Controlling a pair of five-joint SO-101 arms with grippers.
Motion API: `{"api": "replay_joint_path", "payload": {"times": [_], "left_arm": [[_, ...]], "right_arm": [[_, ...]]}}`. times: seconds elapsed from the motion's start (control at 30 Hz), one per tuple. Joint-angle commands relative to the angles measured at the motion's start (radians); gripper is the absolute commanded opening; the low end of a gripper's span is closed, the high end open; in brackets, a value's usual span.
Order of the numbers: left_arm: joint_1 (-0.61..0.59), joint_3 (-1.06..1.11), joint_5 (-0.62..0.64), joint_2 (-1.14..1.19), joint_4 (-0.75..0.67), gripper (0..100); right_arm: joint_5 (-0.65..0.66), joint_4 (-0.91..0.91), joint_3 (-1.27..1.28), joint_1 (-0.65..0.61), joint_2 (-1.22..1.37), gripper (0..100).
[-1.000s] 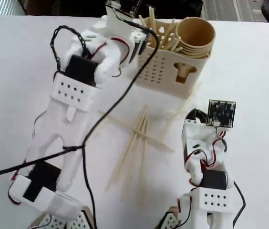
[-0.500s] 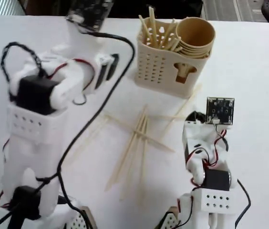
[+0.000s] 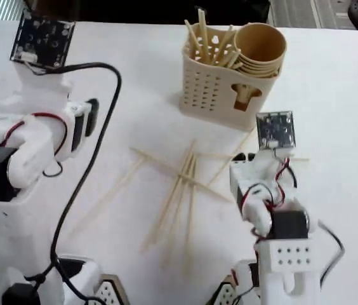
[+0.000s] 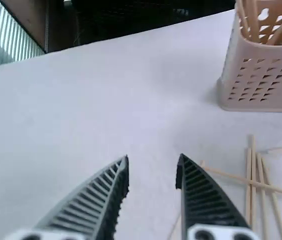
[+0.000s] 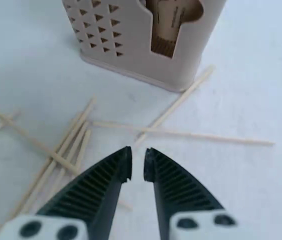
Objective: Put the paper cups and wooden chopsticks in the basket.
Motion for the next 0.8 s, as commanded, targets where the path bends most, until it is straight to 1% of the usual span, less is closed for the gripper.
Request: {"api": "replay_joint_path", "payload": {"times": [0.0, 0.17, 0.27, 0.37, 0.5, 0.67, 0.77], "left_arm": [[-0.084, 0.319, -0.012, -0.125, -0.167, 16], [-0.15, 0.72, -0.012, -0.26, -0.416, 16], [-0.171, 0.924, -0.014, -0.34, -0.545, 16], [-0.176, 1.089, -0.014, -0.409, -0.647, 17], [-0.176, 1.254, -0.015, -0.478, -0.74, 17], [-0.176, 1.389, -0.072, -0.518, -0.815, 17], [-0.176, 1.444, -0.074, -0.522, -0.847, 17]], "right_arm": [[-0.035, 0.067, -0.137, -0.015, 0.197, 5.9], [-0.035, 0.076, -0.218, -0.015, 0.4, 6.0], [-0.054, 0.07, -0.25, -0.044, 0.493, 6.0], [-0.077, 0.012, -0.255, -0.077, 0.572, 6.0], [-0.081, -0.015, -0.259, -0.119, 0.657, 7.0], [-0.075, 0.004, -0.269, -0.189, 0.733, 18.7], [-0.044, 0.01, -0.279, -0.245, 0.74, 21.2]]}}
